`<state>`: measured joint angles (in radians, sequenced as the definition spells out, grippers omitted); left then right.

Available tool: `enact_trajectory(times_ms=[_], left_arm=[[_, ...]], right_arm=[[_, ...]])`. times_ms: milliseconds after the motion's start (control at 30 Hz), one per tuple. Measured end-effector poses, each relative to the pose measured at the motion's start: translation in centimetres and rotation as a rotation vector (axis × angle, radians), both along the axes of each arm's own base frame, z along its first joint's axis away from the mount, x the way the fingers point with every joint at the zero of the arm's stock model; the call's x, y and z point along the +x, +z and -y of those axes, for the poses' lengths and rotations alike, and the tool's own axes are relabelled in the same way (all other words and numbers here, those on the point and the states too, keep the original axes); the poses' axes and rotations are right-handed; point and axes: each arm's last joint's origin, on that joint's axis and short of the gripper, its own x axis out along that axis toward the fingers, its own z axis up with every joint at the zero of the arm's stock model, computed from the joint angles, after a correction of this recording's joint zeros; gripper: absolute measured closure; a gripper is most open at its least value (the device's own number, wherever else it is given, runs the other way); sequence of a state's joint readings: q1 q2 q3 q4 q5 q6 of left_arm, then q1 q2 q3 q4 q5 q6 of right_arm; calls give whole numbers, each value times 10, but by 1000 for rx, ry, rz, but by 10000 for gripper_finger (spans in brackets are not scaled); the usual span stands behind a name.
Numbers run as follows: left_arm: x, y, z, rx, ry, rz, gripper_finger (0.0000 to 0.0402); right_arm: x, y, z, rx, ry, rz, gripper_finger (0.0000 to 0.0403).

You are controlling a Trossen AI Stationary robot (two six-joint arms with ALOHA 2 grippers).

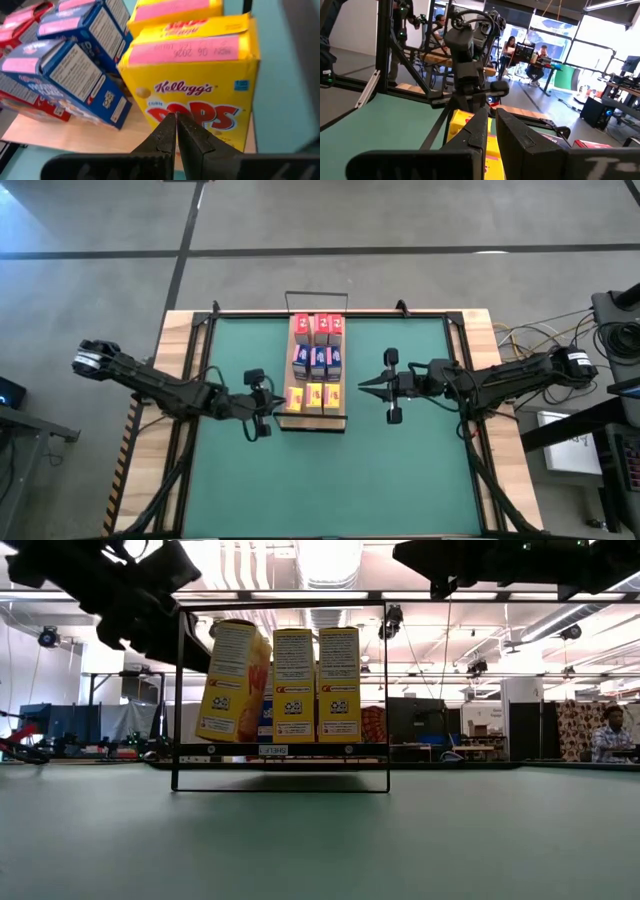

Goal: Stack cereal on shelf
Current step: Put the yellow cereal box on the shelf and align it with the other yellow cereal box

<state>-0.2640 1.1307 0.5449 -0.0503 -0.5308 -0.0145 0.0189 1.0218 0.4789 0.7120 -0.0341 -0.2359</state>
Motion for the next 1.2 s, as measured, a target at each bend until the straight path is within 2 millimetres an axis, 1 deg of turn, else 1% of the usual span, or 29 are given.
enact_trajectory(times_ms=[333,467,633,733,833,1067,1133,1200], left_arm=[[-1,-4,-1,-31,32,-22,401],[-6,-6,-3,-60,64,-56,401],[-12,1,-4,-88,83,-43,401],[-13,16,-4,-91,81,-33,401],[-13,36,-3,-89,79,-53,401],[-18,92,8,-130,74,-89,401],[-18,108,11,-156,69,-64,401],[-16,119,17,-173,45,-27,401]], right_arm=[[0,0,0,0,-1,-1,376],[0,0,0,0,-1,0,376],[0,0,0,0,-1,-1,376],[0,0,0,0,-1,-1,376],[0,0,0,0,-1,0,376],[0,0,0,0,-2,-1,376],[0,0,0,0,-1,0,376],[0,0,0,0,-1,-1,376]])
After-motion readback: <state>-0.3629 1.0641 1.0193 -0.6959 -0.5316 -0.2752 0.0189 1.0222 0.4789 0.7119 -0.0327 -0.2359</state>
